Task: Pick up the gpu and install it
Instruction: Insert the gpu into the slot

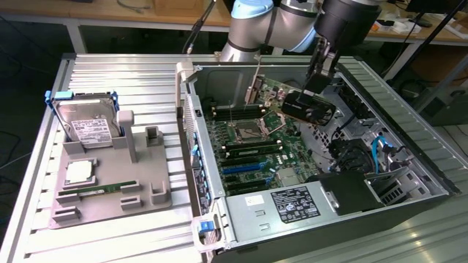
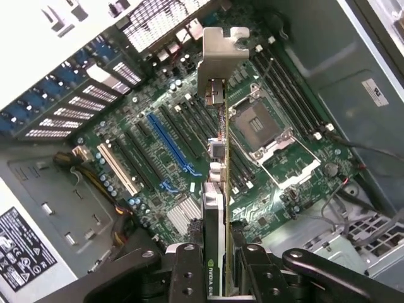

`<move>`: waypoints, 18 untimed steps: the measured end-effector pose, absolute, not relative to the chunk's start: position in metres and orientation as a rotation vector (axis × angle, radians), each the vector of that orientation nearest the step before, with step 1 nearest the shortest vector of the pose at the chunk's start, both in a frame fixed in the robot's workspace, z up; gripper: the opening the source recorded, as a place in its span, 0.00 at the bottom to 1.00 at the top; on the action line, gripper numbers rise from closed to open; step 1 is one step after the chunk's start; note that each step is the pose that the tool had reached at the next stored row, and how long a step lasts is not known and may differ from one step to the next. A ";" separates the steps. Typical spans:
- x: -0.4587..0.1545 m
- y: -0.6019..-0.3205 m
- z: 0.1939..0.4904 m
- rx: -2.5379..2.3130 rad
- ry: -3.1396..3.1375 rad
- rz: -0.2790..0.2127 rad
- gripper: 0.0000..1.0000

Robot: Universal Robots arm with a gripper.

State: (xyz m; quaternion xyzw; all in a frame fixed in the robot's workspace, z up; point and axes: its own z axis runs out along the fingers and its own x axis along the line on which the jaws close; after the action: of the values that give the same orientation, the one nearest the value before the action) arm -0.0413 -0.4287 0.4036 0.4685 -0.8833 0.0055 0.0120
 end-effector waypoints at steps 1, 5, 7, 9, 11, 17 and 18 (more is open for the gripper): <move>-0.041 -0.429 0.403 1.494 -2.737 0.018 0.27; -0.041 -0.429 0.403 1.594 -2.680 0.019 0.27; -0.041 -0.429 0.402 1.654 -2.643 0.021 0.27; -0.041 -0.429 0.402 1.711 -2.607 0.022 0.27; -0.041 -0.429 0.401 1.760 -2.574 0.022 0.27; -0.041 -0.429 0.399 1.915 -2.462 0.025 0.27; -0.041 -0.429 0.398 1.934 -2.447 0.025 0.27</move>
State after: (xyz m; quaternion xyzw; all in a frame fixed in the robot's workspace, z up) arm -0.0413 -0.4287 0.3984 0.6200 -0.7845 0.0081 0.0111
